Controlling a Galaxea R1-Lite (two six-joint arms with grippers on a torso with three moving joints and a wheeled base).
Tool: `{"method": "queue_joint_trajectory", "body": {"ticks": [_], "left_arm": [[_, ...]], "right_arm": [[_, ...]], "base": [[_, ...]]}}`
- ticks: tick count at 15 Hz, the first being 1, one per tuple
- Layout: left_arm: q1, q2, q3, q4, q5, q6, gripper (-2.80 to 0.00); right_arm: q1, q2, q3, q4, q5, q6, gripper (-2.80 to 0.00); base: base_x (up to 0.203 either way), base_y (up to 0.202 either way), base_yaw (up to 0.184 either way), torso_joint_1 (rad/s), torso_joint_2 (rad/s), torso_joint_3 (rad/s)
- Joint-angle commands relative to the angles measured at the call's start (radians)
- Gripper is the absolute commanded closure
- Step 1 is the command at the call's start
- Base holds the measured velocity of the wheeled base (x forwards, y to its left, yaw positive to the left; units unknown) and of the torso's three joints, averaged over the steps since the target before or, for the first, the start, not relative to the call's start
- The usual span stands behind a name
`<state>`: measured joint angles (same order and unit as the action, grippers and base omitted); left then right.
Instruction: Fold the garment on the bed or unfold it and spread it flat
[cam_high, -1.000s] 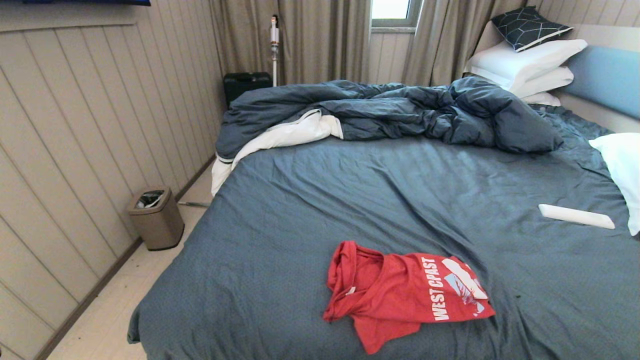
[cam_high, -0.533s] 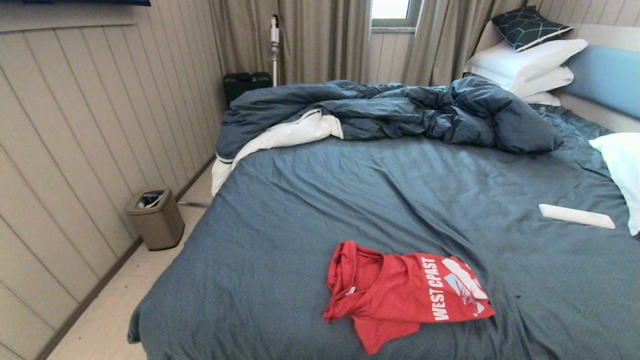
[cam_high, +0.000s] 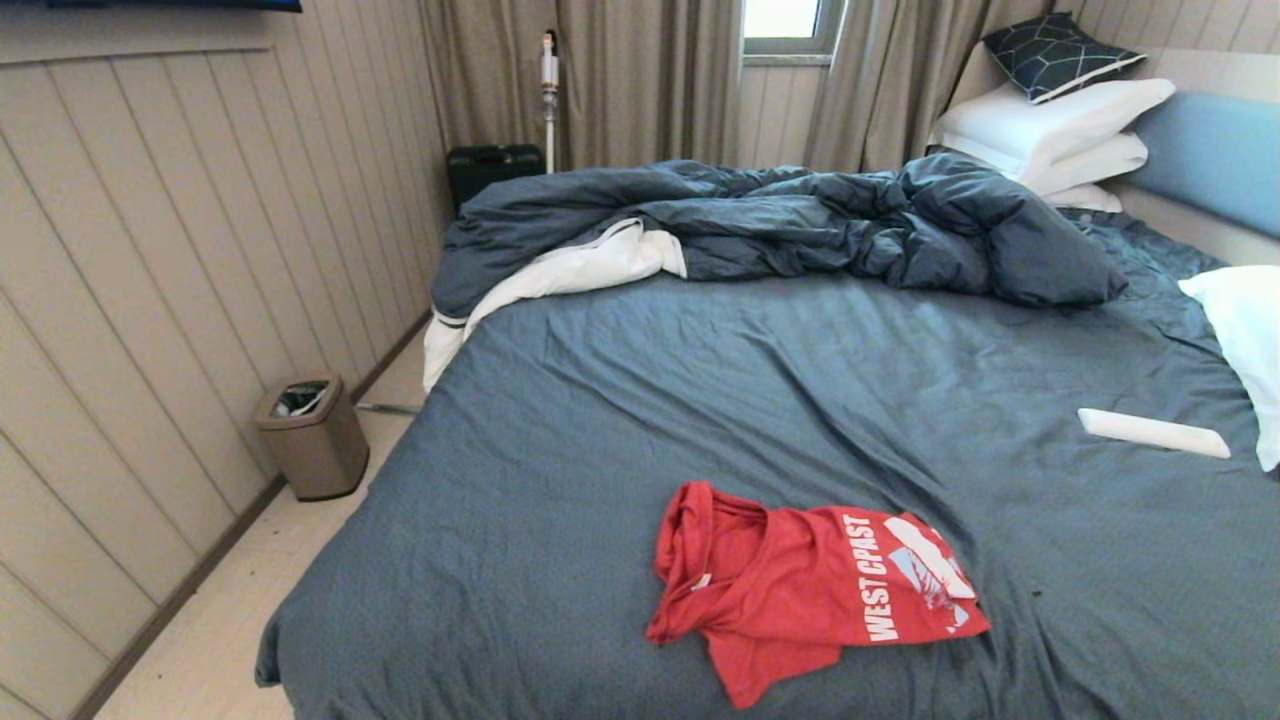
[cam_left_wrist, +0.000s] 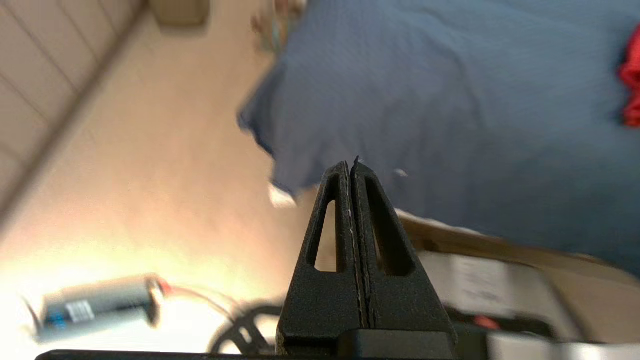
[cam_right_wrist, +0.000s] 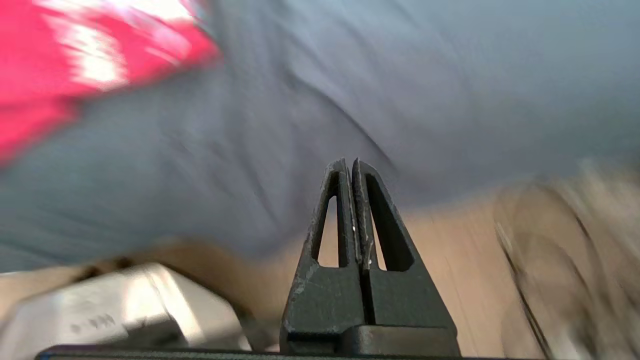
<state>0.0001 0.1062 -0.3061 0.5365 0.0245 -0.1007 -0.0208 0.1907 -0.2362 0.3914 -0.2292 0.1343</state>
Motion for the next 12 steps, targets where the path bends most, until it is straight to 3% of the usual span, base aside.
{"method": "queue_joint_trajectory", "body": {"ticks": [1, 3, 5, 8, 12], "left_arm": [[0.011, -0.106, 0.103, -0.118, 0.004, 0.041, 0.0], [0.012, -0.106, 0.18, -0.284, 0.004, 0.087, 0.0], [0.012, -0.106, 0.271, -0.435, -0.022, 0.173, 0.0], [0.012, -0.106, 0.278, -0.448, -0.032, 0.191, 0.0], [0.011, -0.106, 0.28, -0.456, -0.03, 0.156, 0.0]], "right_arm": [[0.009, -0.123, 0.059, -0.077, 0.085, -0.075, 0.0], [0.012, -0.189, 0.107, -0.122, 0.18, -0.201, 0.0], [0.013, -0.191, 0.14, -0.212, 0.198, -0.202, 0.0], [0.013, -0.191, 0.169, -0.227, 0.225, -0.195, 0.0], [0.015, -0.191, 0.177, -0.233, 0.242, -0.188, 0.0]], "base": [[0.0, 0.0, 0.0, 0.0, 0.0, 0.0], [0.0, 0.0, 0.0, 0.0, 0.0, 0.0], [0.0, 0.0, 0.0, 0.0, 0.0, 0.0], [0.0, 0.0, 0.0, 0.0, 0.0, 0.0], [0.0, 0.0, 0.0, 0.0, 0.0, 0.0]]}}
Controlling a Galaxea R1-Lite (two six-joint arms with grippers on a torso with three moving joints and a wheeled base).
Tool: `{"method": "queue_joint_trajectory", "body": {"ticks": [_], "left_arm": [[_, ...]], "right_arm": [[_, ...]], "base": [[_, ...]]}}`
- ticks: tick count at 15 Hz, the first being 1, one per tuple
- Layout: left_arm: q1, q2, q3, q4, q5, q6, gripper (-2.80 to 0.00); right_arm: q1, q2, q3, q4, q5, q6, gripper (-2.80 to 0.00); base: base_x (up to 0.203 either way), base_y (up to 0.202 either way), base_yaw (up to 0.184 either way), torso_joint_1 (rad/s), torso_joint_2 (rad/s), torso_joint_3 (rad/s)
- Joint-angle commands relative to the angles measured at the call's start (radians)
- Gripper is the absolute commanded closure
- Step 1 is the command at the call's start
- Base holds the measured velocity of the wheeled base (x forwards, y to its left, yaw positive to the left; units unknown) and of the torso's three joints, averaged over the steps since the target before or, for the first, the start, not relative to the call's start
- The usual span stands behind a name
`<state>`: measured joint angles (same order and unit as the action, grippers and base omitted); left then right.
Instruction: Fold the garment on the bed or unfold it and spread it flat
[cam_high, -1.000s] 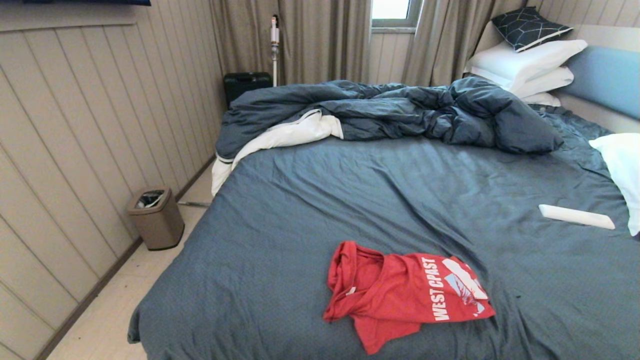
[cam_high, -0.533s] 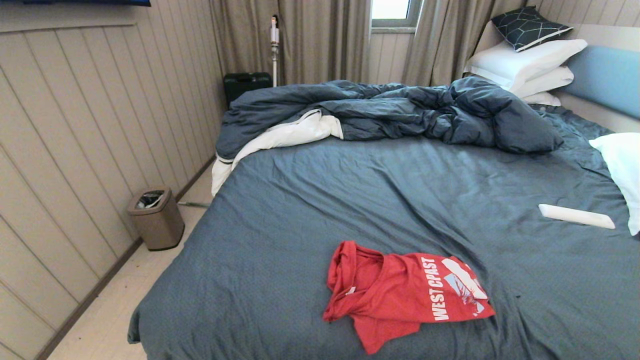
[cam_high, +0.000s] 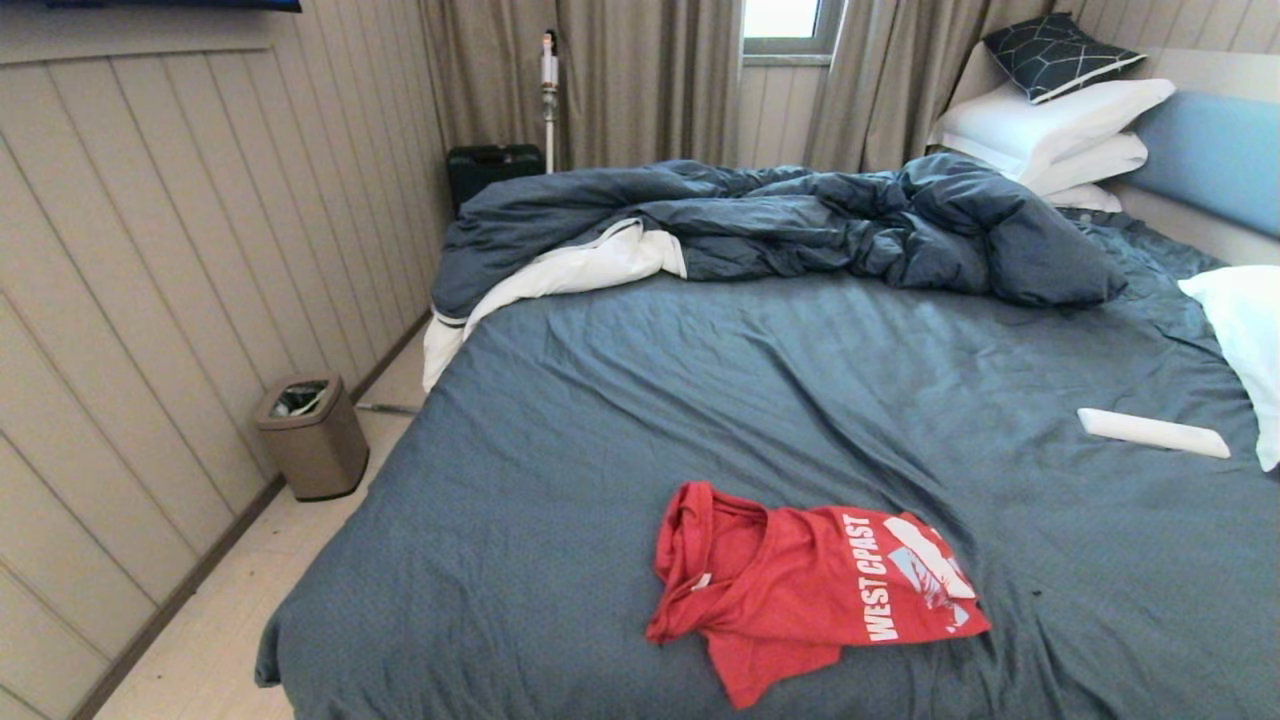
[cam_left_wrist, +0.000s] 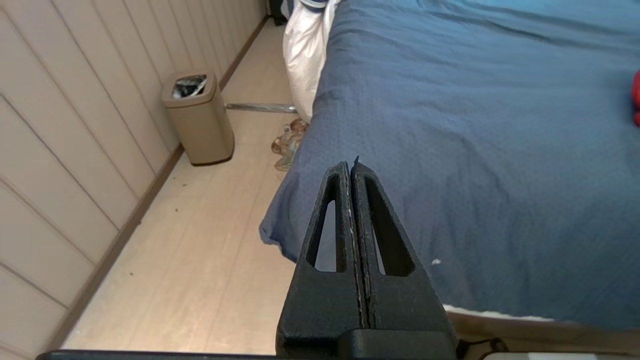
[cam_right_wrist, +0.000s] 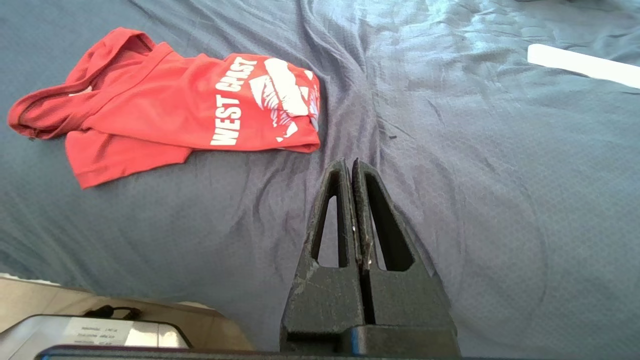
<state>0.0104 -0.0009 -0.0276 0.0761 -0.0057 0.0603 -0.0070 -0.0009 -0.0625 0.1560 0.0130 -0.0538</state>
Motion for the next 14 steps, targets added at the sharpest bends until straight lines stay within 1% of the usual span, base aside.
{"method": "queue_joint_trajectory", "body": {"ticks": [1, 2, 3, 4, 5, 6, 7, 8, 9, 10, 12, 14], "left_arm": [[0.0, 0.001, 0.002, -0.001, 0.005, -0.04, 0.0], [-0.001, 0.001, 0.006, -0.018, 0.013, -0.059, 0.0], [0.0, 0.001, 0.006, -0.018, 0.013, -0.059, 0.0], [0.0, 0.001, 0.006, -0.018, 0.012, -0.056, 0.0], [0.0, 0.001, 0.006, -0.019, 0.012, -0.056, 0.0], [0.0, 0.001, 0.007, -0.022, 0.012, -0.054, 0.0], [0.0, 0.001, 0.021, -0.049, 0.01, -0.05, 0.0], [0.0, 0.002, 0.025, -0.124, 0.006, -0.037, 0.0], [0.0, 0.002, 0.027, -0.168, 0.001, -0.006, 0.0], [0.0, 0.001, 0.028, -0.158, -0.005, -0.007, 0.0], [0.0, 0.001, 0.028, -0.16, -0.001, -0.019, 0.0], [-0.001, 0.001, 0.028, -0.164, 0.004, -0.061, 0.0]], "right_arm": [[0.001, 0.001, 0.011, -0.027, -0.003, 0.001, 0.0], [0.001, 0.001, 0.02, -0.049, -0.005, 0.003, 0.0], [0.001, 0.001, 0.028, -0.06, -0.007, 0.003, 0.0], [0.0, 0.001, 0.051, -0.134, -0.007, 0.001, 0.0], [0.0, 0.001, 0.059, -0.157, -0.007, -0.003, 0.0], [-0.001, 0.001, 0.063, -0.147, -0.01, -0.004, 0.0], [-0.001, 0.001, 0.063, -0.147, -0.013, -0.003, 0.0], [-0.001, 0.001, 0.063, -0.147, -0.013, 0.001, 0.0], [-0.001, 0.001, 0.063, -0.147, -0.013, 0.026, 0.0], [-0.001, 0.001, 0.063, -0.147, -0.019, 0.059, 0.0], [-0.001, 0.001, 0.063, -0.147, -0.022, 0.06, 0.0], [-0.002, 0.001, 0.063, -0.147, -0.022, 0.066, 0.0]], "base": [[0.0, 0.0, 0.0, 0.0, 0.0, 0.0], [0.0, 0.0, 0.0, 0.0, 0.0, 0.0], [0.0, 0.0, 0.0, 0.0, 0.0, 0.0], [0.0, 0.0, 0.0, 0.0, 0.0, 0.0], [0.0, 0.0, 0.0, 0.0, 0.0, 0.0], [0.0, 0.0, 0.0, 0.0, 0.0, 0.0], [0.0, 0.0, 0.0, 0.0, 0.0, 0.0], [0.0, 0.0, 0.0, 0.0, 0.0, 0.0], [0.0, 0.0, 0.0, 0.0, 0.0, 0.0], [0.0, 0.0, 0.0, 0.0, 0.0, 0.0], [0.0, 0.0, 0.0, 0.0, 0.0, 0.0], [0.0, 0.0, 0.0, 0.0, 0.0, 0.0]]}}
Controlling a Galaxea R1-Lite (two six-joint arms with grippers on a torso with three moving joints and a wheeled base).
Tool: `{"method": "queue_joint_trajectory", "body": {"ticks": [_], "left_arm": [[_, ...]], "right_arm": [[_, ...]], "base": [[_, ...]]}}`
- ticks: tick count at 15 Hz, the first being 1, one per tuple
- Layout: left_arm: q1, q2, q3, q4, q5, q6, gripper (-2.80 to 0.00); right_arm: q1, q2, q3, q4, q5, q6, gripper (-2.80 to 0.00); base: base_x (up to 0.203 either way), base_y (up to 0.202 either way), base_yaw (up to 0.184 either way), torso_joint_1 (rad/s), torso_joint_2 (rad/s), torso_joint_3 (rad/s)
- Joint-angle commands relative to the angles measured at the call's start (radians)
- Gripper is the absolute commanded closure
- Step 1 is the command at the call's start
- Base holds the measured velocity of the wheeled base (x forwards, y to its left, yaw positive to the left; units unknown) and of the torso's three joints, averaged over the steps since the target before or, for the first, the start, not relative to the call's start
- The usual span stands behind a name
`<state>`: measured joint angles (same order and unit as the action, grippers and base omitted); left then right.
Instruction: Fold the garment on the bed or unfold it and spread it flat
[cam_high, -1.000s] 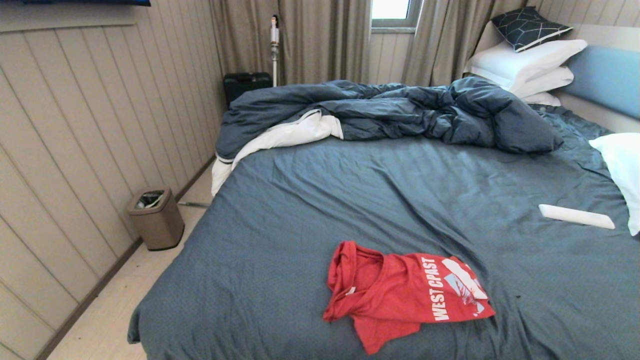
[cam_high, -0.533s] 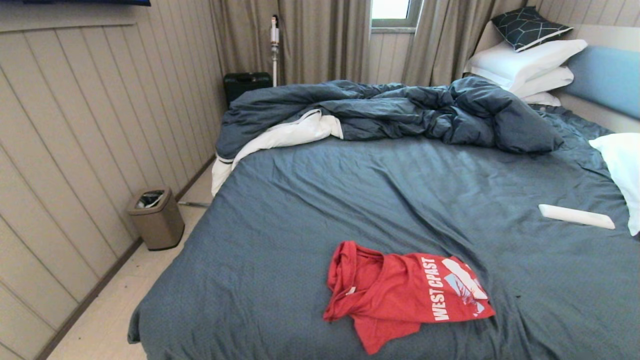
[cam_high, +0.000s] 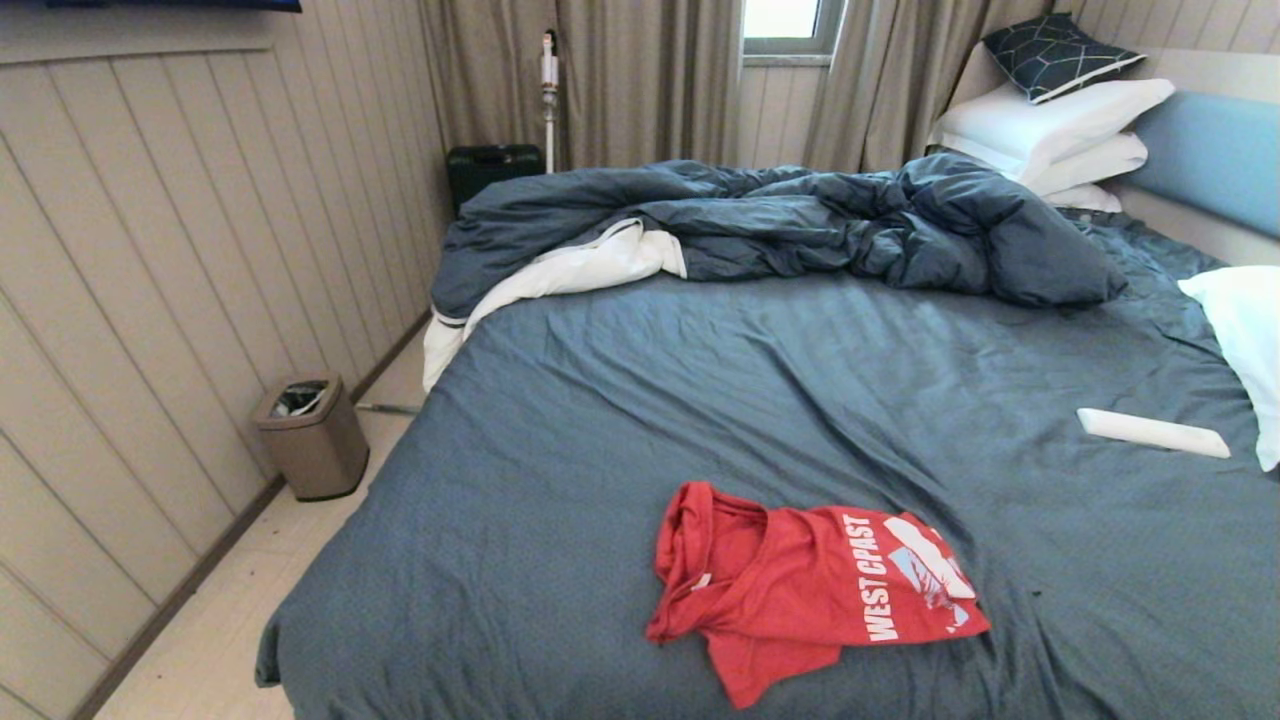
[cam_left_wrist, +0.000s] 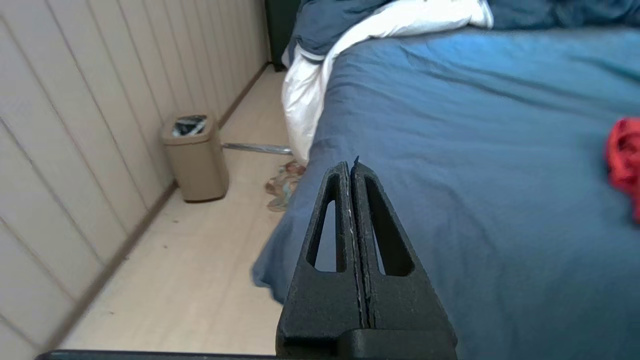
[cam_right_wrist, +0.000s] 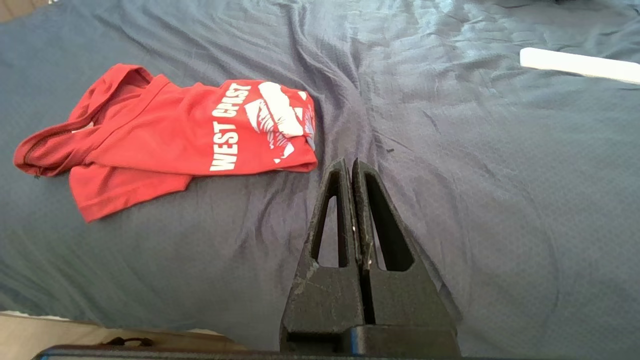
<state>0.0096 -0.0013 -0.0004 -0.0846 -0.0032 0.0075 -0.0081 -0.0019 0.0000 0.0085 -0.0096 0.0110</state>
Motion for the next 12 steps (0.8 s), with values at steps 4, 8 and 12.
{"method": "queue_joint_trajectory", "body": {"ticks": [4, 8, 12], "left_arm": [[0.0, 0.001, 0.0, -0.004, 0.002, -0.012, 0.0], [0.0, 0.001, 0.0, -0.004, 0.002, -0.017, 0.0], [0.0, 0.001, 0.0, -0.004, -0.006, -0.006, 0.0]], "right_arm": [[-0.001, 0.002, 0.0, 0.001, 0.0, 0.004, 0.0], [-0.001, 0.002, 0.0, 0.001, 0.0, 0.003, 0.0], [-0.001, 0.003, -0.002, -0.005, 0.002, -0.013, 0.0]], "base": [[0.0, 0.0, 0.0, 0.0, 0.0, 0.0], [0.0, 0.0, 0.0, 0.0, 0.0, 0.0], [0.0, 0.0, 0.0, 0.0, 0.0, 0.0]]}}
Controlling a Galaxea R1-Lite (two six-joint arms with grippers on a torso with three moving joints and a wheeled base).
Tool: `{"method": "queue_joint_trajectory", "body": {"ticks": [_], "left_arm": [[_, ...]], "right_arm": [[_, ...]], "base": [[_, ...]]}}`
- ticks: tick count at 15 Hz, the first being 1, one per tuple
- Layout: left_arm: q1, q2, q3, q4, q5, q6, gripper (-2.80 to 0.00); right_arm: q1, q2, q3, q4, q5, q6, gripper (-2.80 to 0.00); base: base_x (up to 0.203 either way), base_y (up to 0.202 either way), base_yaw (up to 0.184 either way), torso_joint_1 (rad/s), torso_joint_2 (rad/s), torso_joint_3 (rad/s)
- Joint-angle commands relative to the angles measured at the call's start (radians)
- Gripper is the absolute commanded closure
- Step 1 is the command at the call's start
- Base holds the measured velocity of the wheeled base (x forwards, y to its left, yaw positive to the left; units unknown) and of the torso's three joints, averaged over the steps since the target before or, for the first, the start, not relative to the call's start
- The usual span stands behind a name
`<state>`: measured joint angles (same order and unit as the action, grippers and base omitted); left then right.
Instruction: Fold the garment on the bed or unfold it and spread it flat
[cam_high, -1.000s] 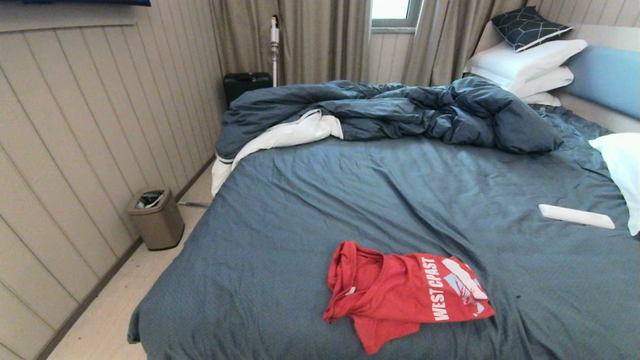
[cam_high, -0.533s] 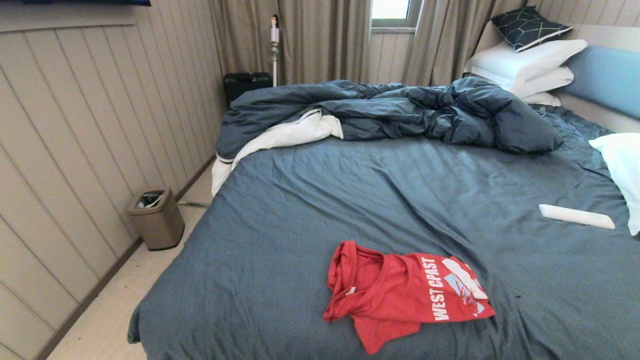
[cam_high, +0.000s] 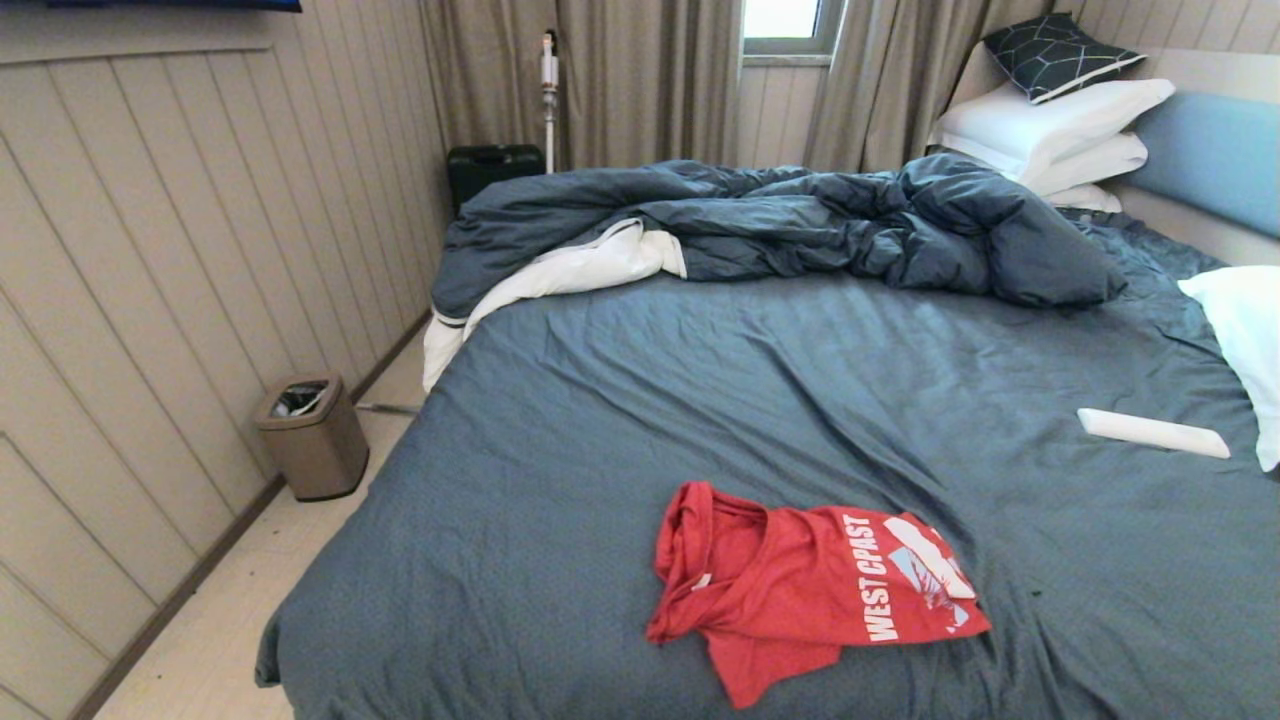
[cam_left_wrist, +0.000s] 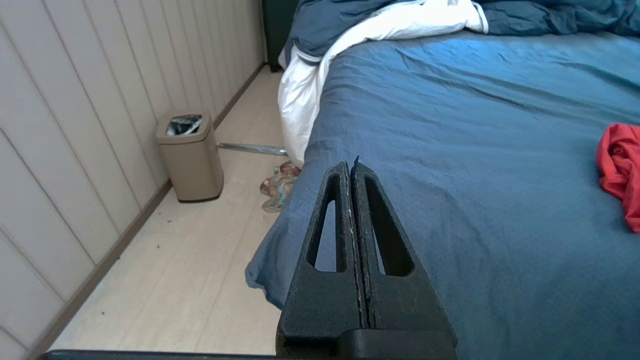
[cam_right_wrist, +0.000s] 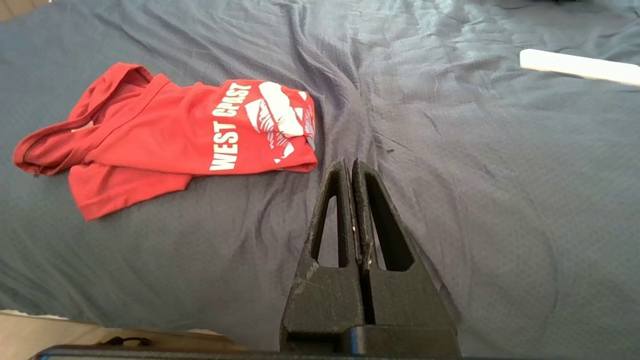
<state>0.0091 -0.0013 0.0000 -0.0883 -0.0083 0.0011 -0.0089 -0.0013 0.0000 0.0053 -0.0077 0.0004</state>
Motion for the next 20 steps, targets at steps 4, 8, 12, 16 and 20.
{"method": "queue_joint_trajectory", "body": {"ticks": [4, 8, 12, 16, 20], "left_arm": [[0.0, 0.001, 0.0, -0.001, -0.001, -0.001, 0.0], [0.0, 0.001, 0.0, 0.004, -0.002, 0.0, 0.0], [0.0, 0.001, 0.0, 0.004, -0.002, 0.0, 0.0], [0.0, 0.001, 0.0, 0.005, -0.002, 0.0, 0.0], [0.0, 0.001, 0.0, 0.005, -0.002, 0.0, 0.0]], "right_arm": [[0.001, 0.11, -0.042, 0.03, 0.01, -0.007, 0.0], [0.014, 0.466, -0.313, 0.064, 0.035, 0.02, 0.0], [0.041, 1.005, -0.691, 0.09, 0.056, 0.08, 0.0], [0.155, 1.36, -1.148, 0.347, 0.055, 0.169, 0.0], [0.336, 1.606, -1.393, 0.674, -0.014, 0.216, 0.0]], "base": [[0.0, 0.0, 0.0, 0.0, 0.0, 0.0], [0.0, 0.0, 0.0, 0.0, 0.0, 0.0], [0.0, 0.0, 0.0, 0.0, 0.0, 0.0], [0.0, 0.0, 0.0, 0.0, 0.0, 0.0], [0.0, 0.0, 0.0, 0.0, 0.0, 0.0]]}}
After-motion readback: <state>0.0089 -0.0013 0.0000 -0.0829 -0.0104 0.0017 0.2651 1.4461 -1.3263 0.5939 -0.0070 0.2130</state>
